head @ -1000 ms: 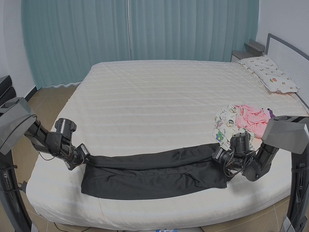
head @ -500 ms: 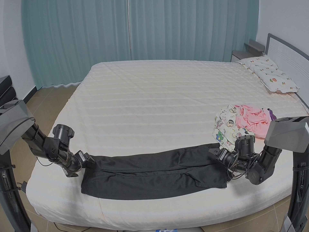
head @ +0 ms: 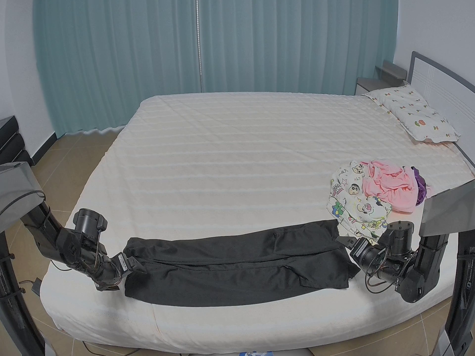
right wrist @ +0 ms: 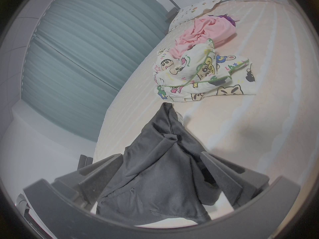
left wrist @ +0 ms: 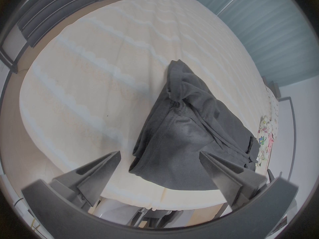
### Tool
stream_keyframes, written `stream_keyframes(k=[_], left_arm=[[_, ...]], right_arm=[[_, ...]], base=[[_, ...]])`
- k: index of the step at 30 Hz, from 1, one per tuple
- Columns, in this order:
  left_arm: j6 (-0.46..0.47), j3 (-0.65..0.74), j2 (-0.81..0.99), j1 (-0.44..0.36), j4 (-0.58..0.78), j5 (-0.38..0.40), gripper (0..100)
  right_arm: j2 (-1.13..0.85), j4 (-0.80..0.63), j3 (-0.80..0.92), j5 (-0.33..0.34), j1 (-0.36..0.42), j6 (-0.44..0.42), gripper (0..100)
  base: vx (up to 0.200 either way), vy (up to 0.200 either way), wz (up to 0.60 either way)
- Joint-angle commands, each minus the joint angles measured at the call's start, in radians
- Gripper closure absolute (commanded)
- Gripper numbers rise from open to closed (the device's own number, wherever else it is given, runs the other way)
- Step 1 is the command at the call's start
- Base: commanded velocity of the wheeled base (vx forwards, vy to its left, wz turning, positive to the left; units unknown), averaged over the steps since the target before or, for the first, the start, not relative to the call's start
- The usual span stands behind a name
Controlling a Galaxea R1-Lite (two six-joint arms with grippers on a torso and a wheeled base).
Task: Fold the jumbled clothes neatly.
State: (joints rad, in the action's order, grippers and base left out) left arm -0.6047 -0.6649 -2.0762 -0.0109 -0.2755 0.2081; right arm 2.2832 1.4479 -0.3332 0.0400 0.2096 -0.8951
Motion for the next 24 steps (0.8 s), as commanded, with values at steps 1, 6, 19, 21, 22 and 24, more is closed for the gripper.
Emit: stream_keyframes(k=[1,6,19,21,22,24], left_arm=[[0.008,0.037,-0.015,-0.017,-0.034,-0.007,0],[0.009,0.062,-0.047,-0.054,-0.068,-0.078,100],[0.008,0.137,-0.005,-0.060,-0.051,-0.167,100],[0.008,0.137,-0.001,-0.060,-0.031,-0.191,100],[0.009,0.137,-0.001,-0.060,-0.019,-0.199,100],[0.019,0.137,-0.001,-0.058,0.009,-0.205,100]], right_arm=[[0.013,0.014,0.025,0.001,-0.002,-0.001,0],[0.016,0.020,0.036,0.001,-0.002,-0.001,0],[0.048,0.103,0.085,0.008,-0.001,0.004,0],[0.047,0.105,0.086,0.008,-0.002,0.004,0],[0.047,0.105,0.086,0.008,-0.002,0.004,0],[0.047,0.105,0.086,0.008,-0.002,0.004,0]], base=[[0.000,0.000,0.00],[0.000,0.000,0.00],[0.000,0.000,0.00],[0.000,0.000,0.00],[0.000,0.000,0.00],[0.000,0.000,0.00]])
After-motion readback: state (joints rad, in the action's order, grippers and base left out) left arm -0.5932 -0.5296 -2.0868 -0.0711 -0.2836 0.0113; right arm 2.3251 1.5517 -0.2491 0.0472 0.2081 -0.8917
